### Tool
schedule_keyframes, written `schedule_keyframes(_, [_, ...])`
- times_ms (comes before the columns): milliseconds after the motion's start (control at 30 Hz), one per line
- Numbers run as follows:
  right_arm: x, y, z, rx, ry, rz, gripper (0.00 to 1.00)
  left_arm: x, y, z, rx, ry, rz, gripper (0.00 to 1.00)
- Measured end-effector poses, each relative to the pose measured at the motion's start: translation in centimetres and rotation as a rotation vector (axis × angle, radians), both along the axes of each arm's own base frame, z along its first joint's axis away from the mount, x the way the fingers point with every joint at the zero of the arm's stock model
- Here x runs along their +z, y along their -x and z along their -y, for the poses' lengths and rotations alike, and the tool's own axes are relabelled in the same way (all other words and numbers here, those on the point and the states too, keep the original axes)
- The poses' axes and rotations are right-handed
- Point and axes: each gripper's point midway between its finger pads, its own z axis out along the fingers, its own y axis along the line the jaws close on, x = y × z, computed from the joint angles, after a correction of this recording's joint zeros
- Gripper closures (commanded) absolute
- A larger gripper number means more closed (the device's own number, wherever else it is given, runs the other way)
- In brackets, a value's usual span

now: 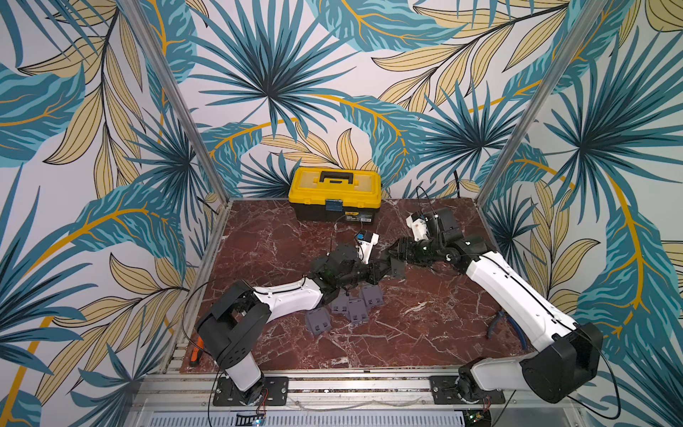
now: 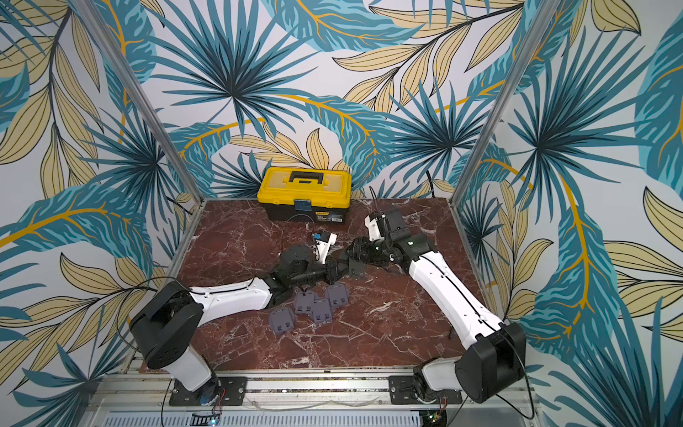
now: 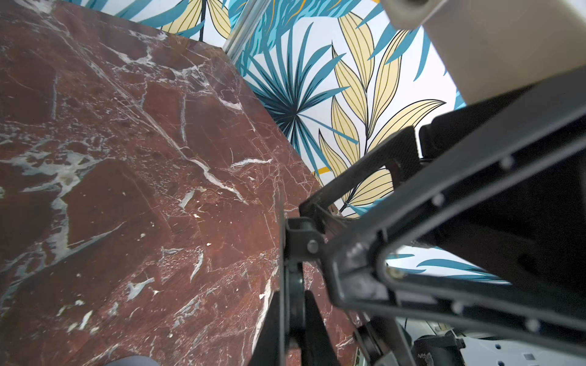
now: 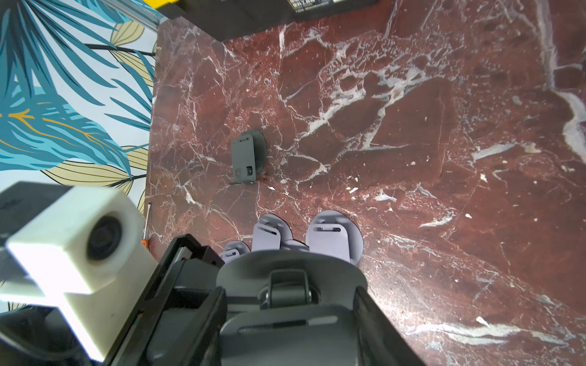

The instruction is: Open the phone stand

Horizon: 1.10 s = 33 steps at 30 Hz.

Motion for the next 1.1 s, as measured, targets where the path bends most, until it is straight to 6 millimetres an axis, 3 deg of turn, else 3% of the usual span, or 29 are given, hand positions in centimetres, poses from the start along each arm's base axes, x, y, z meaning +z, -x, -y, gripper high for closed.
schedule_keyframes(367, [0.3,0.0,1.0,-0.074,0.001,0.053,0.70,-0.6,-0.3,0.3,-0.002,0.048,-0.077,1.00])
schedule_keyframes(633, [1.7,0.7,2.0,-0.120,-0.002,0.107,0.71,-0.8,-1.0,0.2,0.014,0.081,-0.120,1.00])
schedule_keyframes(1100, [1.1,0.9,2.3,-0.152,0.028,0.109,0.72,-2.1,-1.3,0.2,0.036,0.093,-0.201,1.00])
